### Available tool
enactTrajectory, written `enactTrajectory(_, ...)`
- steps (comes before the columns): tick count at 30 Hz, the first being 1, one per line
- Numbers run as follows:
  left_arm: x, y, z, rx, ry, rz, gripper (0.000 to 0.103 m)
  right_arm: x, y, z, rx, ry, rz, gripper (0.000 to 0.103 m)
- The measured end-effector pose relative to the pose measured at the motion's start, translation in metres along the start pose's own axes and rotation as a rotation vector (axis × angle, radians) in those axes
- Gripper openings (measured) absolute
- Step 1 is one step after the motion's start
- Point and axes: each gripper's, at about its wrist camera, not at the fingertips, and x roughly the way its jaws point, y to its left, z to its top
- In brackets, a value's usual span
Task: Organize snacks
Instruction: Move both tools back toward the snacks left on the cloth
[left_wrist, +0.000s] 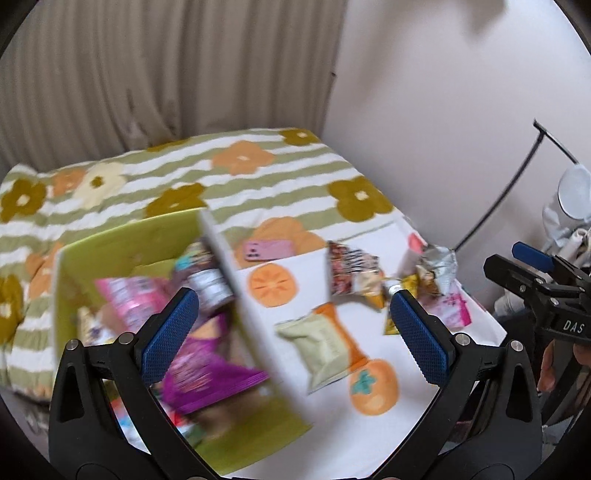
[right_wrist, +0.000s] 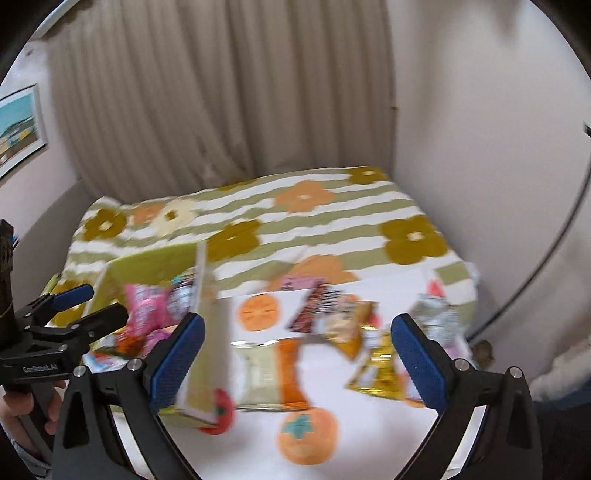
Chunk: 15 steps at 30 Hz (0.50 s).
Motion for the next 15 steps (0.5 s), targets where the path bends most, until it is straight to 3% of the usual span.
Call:
enactTrajectory(7, 0.091, -0.053, 0.028, -0.016, 0.149, -0.081, 0.103, 0.028, -0.083, 0.004, 0.085, 0.063, -0.062, 0.101)
enactTrajectory(15, 0.216, -0.069, 0.033, -0.11, 0.364, -0.116, 0.103, 0.083, -0.142, 0.0, 0.173, 0.168, -0.035, 0.101)
